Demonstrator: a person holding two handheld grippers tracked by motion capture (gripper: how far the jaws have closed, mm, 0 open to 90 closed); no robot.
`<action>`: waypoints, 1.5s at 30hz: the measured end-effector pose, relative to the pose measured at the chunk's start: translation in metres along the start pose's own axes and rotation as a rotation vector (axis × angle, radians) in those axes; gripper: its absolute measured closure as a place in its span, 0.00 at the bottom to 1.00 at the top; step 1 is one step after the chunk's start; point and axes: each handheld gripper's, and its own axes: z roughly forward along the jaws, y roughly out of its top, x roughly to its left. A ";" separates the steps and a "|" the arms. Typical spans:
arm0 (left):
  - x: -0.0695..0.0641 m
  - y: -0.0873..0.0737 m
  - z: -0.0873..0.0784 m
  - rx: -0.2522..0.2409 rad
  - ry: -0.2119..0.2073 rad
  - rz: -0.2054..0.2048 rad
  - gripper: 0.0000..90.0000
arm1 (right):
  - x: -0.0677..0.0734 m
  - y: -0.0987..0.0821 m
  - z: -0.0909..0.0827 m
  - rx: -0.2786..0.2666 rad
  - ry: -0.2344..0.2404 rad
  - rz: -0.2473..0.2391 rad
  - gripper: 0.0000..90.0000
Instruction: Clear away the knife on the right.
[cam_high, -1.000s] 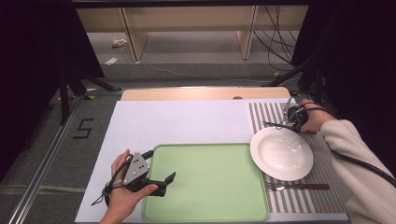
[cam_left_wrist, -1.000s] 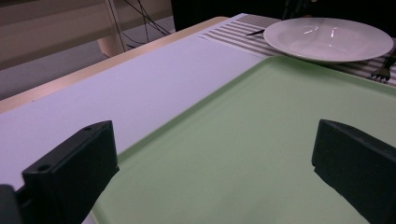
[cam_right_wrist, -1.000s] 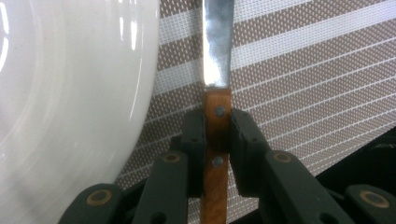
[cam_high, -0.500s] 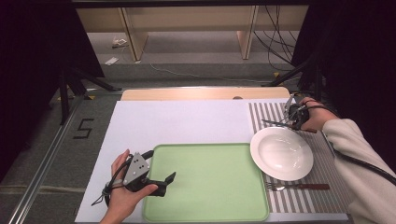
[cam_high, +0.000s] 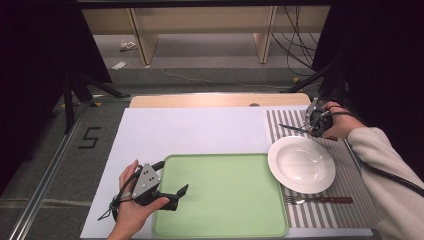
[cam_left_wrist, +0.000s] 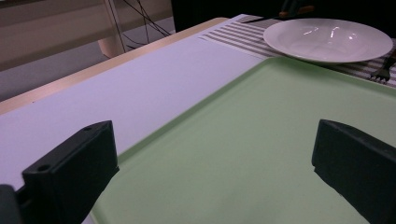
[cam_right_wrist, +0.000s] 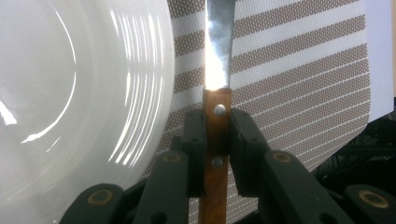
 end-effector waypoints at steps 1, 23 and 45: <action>0.000 0.000 0.000 0.000 0.000 -0.001 0.00 | 0.001 0.001 -0.001 -0.009 0.003 0.005 0.87; 0.000 0.000 0.000 0.000 -0.002 0.002 0.00 | 0.010 0.003 -0.020 -0.068 0.013 0.032 0.87; 0.000 0.000 0.000 0.000 0.007 0.000 0.00 | 0.021 0.006 -0.030 -0.089 0.038 0.039 0.87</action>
